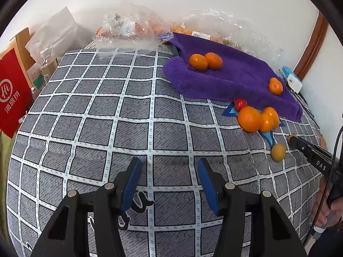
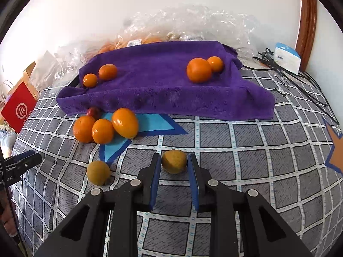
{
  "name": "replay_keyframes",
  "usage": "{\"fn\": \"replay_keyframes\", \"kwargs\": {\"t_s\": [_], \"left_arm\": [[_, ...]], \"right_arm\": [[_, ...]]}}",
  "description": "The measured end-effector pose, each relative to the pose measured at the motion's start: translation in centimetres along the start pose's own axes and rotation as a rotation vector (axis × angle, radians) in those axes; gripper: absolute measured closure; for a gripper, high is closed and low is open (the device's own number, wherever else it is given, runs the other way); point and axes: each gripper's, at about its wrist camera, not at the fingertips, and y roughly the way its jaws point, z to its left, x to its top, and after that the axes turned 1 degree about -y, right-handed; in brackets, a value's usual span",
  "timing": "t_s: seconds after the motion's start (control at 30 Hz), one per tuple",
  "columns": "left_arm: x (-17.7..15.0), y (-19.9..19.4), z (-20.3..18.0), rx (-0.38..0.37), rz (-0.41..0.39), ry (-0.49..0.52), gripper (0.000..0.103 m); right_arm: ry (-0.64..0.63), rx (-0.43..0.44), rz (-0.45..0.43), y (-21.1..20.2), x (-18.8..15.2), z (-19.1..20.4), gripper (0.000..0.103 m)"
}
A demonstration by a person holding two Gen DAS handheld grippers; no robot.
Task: Organize fruits
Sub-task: 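Grasp the yellow-green round fruit with the right tool, then grasp a large orange with the left tool while the right tool holds the yellow fruit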
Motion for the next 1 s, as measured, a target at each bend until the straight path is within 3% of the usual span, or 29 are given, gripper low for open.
{"fn": "replay_keyframes", "kwargs": {"t_s": [0.37,0.6,1.0], "left_arm": [[0.6,-0.8,-2.1,-0.031,-0.009,0.018,0.051],[2.1,-0.3,-6.1,-0.132,-0.021,0.069,0.051],[4.4,3.1,-9.6,-0.162,0.007,0.095,0.051]], "right_arm": [[0.001,0.0,-0.049,-2.0,0.1,-0.6,0.078],[0.001,-0.035,-0.073,-4.2,0.1,-2.5,0.078],[0.017,-0.069,-0.047,-3.9,0.2,-5.1,0.078]]}}
